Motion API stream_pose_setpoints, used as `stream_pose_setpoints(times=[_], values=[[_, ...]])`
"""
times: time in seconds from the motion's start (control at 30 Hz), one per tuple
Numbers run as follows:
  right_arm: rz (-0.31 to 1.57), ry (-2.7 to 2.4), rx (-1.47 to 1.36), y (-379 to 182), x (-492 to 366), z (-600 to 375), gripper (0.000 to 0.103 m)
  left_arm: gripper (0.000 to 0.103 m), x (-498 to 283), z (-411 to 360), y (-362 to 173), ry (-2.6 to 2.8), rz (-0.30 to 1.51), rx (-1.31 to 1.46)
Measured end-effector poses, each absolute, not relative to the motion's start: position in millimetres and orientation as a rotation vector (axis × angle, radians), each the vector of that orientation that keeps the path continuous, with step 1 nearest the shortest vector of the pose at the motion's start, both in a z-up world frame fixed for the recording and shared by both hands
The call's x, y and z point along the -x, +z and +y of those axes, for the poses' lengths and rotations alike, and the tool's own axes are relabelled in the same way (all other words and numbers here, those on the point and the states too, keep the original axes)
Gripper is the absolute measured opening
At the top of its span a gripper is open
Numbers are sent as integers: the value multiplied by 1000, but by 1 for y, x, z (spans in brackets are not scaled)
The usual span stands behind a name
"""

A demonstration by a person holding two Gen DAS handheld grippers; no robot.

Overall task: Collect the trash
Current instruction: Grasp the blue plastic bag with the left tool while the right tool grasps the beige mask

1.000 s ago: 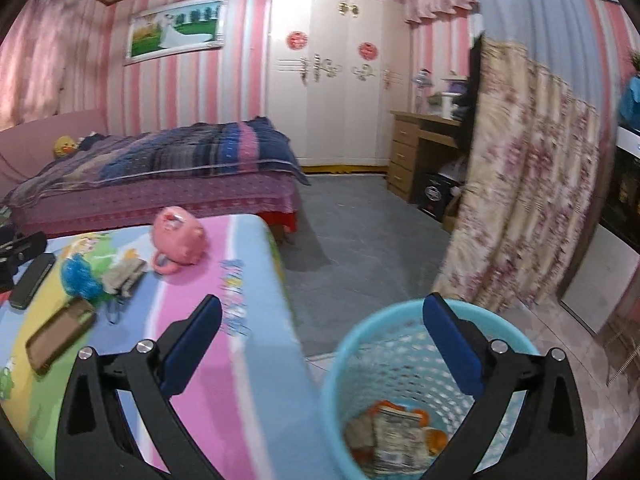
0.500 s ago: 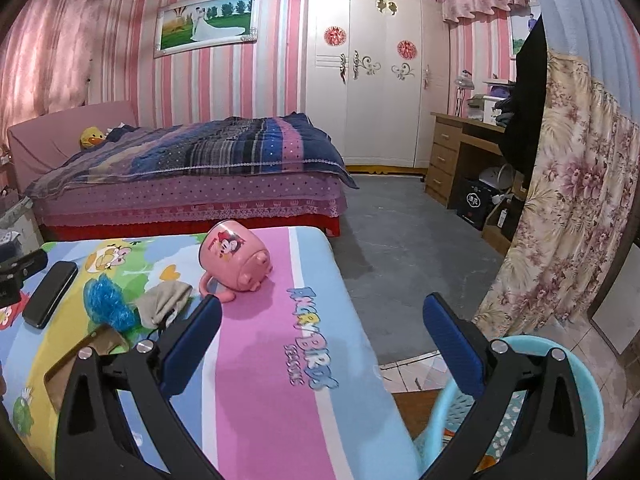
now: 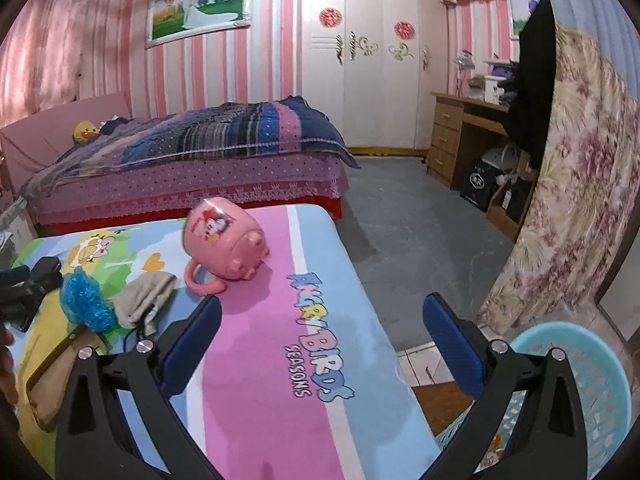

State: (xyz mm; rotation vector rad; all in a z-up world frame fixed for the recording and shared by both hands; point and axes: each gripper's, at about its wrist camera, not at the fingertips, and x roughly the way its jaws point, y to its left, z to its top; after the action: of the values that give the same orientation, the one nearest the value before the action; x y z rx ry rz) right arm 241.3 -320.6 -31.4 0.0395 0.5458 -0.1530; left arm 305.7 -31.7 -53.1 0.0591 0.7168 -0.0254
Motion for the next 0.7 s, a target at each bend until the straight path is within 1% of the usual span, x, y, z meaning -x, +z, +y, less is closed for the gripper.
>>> stream_pose_setpoints(times=[0.07, 0.1, 0.13, 0.17, 0.2, 0.23, 0.27, 0.3, 0.43, 0.57, 0.63, 0.7], values=[[549, -150, -49, -34, -242, -323, 98, 94, -311, -42, -62, -55, 739, -71], [548, -149, -56, -35, -241, -325, 98, 86, -312, -44, -65, -68, 747, -74], [546, -150, -66, -36, -241, -326, 98, 75, -313, -47, -68, -88, 763, -82], [548, -153, -71, -37, -242, -325, 98, 69, -313, -47, -68, -100, 772, -87], [552, -152, -68, -38, -243, -323, 98, 54, -313, -47, -69, -118, 775, -84], [554, -149, -63, -39, -243, -320, 98, 44, -312, -45, -68, -129, 776, -75], [559, -139, -52, -40, -244, -315, 98, 40, -312, -44, -66, -138, 774, -64], [564, -124, -43, -40, -245, -310, 98, 32, -310, -41, -64, -136, 769, -55], [571, -75, -35, -39, -248, -290, 98, 21, -296, -25, -50, -87, 756, -80], [583, -1, 7, -41, -252, -258, 98, 20, -264, -2, -34, -29, 699, -110], [583, 29, 18, -43, -254, -241, 98, 17, -251, 16, -29, 15, 699, -81], [585, 54, 16, -44, -257, -231, 97, 16, -239, 33, -27, 38, 697, -32]])
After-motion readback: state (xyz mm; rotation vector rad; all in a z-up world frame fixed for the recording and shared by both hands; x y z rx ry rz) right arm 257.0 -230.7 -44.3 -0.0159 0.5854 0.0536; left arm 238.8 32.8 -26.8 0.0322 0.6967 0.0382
